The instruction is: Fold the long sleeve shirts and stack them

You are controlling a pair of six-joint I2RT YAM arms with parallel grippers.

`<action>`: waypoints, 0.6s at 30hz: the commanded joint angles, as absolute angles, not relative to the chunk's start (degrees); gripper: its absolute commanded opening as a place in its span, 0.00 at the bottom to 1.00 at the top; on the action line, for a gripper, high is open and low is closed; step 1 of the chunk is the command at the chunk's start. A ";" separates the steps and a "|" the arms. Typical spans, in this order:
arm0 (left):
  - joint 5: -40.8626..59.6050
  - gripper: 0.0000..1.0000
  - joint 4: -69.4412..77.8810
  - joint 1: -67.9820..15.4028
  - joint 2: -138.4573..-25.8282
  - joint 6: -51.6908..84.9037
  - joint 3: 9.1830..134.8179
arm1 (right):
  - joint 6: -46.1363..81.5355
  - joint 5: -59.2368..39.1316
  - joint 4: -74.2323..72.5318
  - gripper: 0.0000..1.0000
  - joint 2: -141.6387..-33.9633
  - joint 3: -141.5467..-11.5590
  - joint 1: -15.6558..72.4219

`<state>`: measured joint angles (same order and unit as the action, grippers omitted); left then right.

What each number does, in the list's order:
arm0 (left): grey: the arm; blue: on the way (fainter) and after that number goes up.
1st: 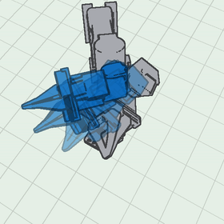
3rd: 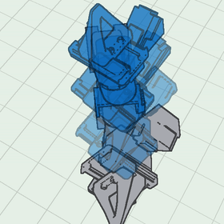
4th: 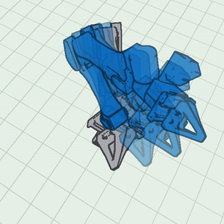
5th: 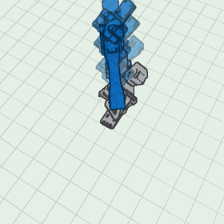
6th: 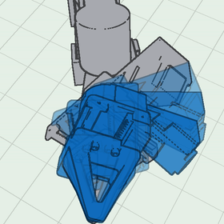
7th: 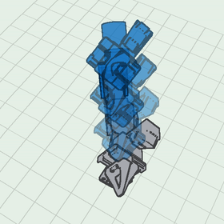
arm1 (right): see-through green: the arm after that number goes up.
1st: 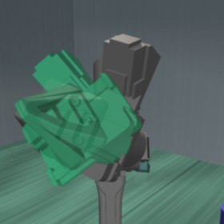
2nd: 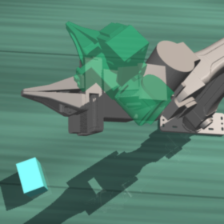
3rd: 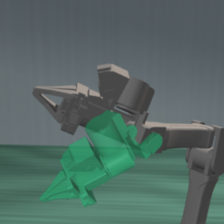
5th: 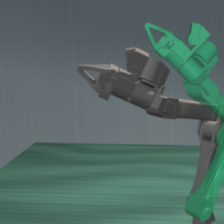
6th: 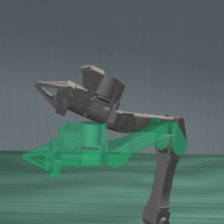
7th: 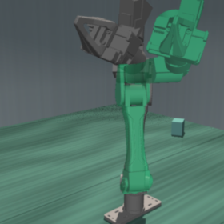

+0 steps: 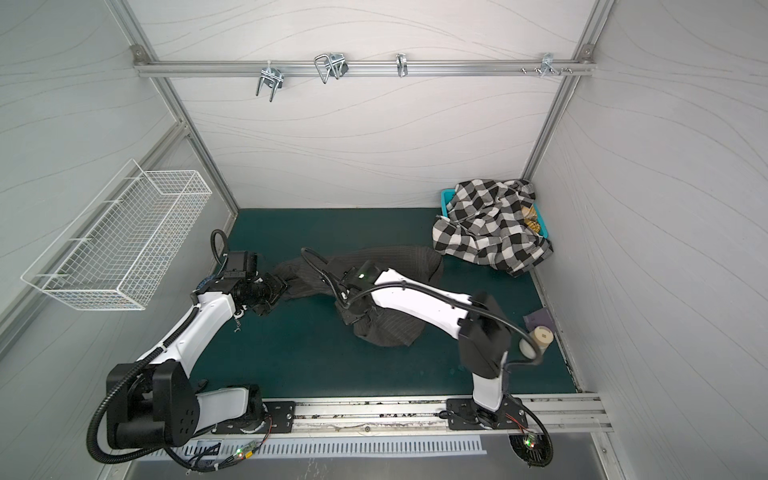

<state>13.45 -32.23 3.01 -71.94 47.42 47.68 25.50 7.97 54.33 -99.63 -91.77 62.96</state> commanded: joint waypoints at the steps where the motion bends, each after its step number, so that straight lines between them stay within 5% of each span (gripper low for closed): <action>1: 15.12 0.72 -29.00 2.53 -72.76 48.09 47.78 | 25.92 7.22 59.75 0.00 -91.26 -90.95 62.49; 8: 15.54 0.71 -24.83 -0.97 -80.42 48.14 46.15 | 24.41 -0.57 56.56 0.00 -83.56 -92.14 55.27; 13: 18.30 0.49 -20.82 -1.23 -85.45 49.24 44.21 | 25.55 -13.72 49.97 0.00 -81.09 -95.21 42.20; 18: 16.54 0.44 -23.65 -1.73 -86.08 47.96 45.94 | 30.05 -24.81 39.01 0.00 -85.46 -98.01 29.07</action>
